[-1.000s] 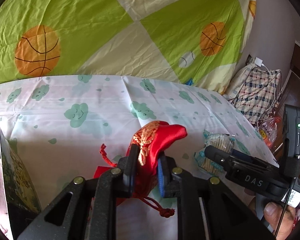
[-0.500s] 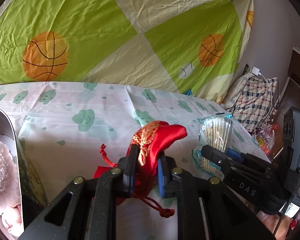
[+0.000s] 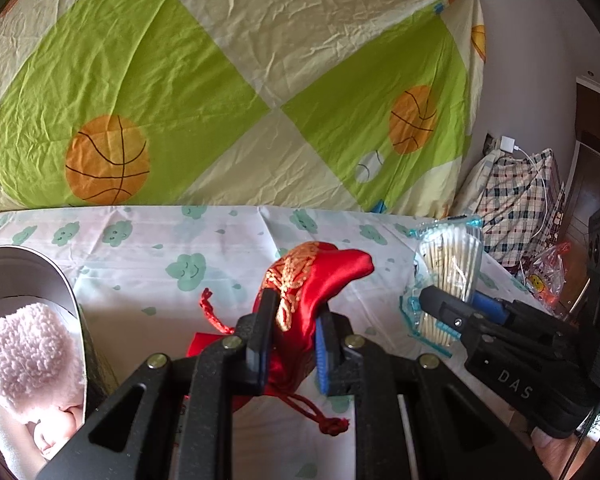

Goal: Organize soft objects
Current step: 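Lift the red pouch with the left tool while the right tool lifts the swab bag, then carry the red pouch with the left tool toward the tin while the right tool carries the swab bag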

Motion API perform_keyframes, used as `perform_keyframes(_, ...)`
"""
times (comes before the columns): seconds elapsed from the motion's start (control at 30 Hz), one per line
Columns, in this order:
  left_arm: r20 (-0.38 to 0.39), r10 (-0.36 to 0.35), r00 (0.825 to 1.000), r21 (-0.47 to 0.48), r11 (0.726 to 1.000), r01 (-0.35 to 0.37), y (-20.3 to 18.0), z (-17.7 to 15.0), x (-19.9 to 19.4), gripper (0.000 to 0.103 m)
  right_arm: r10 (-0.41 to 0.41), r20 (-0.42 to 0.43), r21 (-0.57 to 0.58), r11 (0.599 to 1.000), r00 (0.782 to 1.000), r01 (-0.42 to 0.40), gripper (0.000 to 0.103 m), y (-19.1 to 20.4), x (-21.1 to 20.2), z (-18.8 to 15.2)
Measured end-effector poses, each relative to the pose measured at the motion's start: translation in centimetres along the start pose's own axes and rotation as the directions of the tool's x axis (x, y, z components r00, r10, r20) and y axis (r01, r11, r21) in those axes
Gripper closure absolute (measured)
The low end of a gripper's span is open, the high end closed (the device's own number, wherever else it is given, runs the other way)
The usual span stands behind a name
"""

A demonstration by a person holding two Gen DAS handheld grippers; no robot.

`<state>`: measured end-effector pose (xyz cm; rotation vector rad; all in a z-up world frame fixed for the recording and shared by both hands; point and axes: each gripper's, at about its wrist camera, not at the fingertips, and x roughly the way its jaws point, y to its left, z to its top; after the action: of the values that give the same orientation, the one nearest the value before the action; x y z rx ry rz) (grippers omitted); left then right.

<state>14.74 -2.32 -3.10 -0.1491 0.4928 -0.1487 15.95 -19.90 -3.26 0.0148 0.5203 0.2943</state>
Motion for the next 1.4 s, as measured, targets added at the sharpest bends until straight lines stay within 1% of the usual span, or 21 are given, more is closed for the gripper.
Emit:
perform_keyframes(0.33, 0.082, 0.072, 0.994, 0.056, 0.995, -0.077, -0.9, -0.5, -2.0, 0.087, 0.031, 0.036, 0.006, 1.000, 0.999, -0.031, 0.070, 0.4, -1.5, -0.5)
perform_keyframes(0.5, 0.115, 0.090, 0.989, 0.076, 0.992, -0.099, -1.1, -0.7, -3.0, 0.087, 0.040, 0.059, 0.007, 0.999, 0.997, -0.041, 0.070, 0.5, -2.2, -0.7)
perform_keyframes(0.67, 0.159, 0.119, 0.980, 0.086, 0.987, -0.134, -1.3, -1.1, -4.2, 0.087, 0.050, 0.084, -0.005, 0.999, 0.995, -0.050, 0.070, 0.9, -3.0, -0.9)
perform_keyframes(0.83, 0.201, 0.137, 0.970, 0.104, 0.982, -0.160, -1.7, -1.5, -5.4, 0.087, 0.052, 0.119, -0.046, 0.998, 0.991, -0.047, 0.070, 1.9, -4.0, -1.2)
perform_keyframes(1.0, 0.198, 0.133, 0.971, 0.089, 0.984, -0.152, -1.2, -1.6, -5.8, 0.087, 0.056, 0.153, -0.091, 0.995, 0.987, -0.042, 0.069, 3.1, -4.9, -1.5)
perform_keyframes(1.4, 0.186, 0.143, 0.972, 0.093, 0.982, -0.162, -1.2, -2.5, -7.2, 0.087, 0.092, 0.172, -0.101, 0.992, 0.981, -0.076, 0.069, 4.1, -6.0, -2.2)
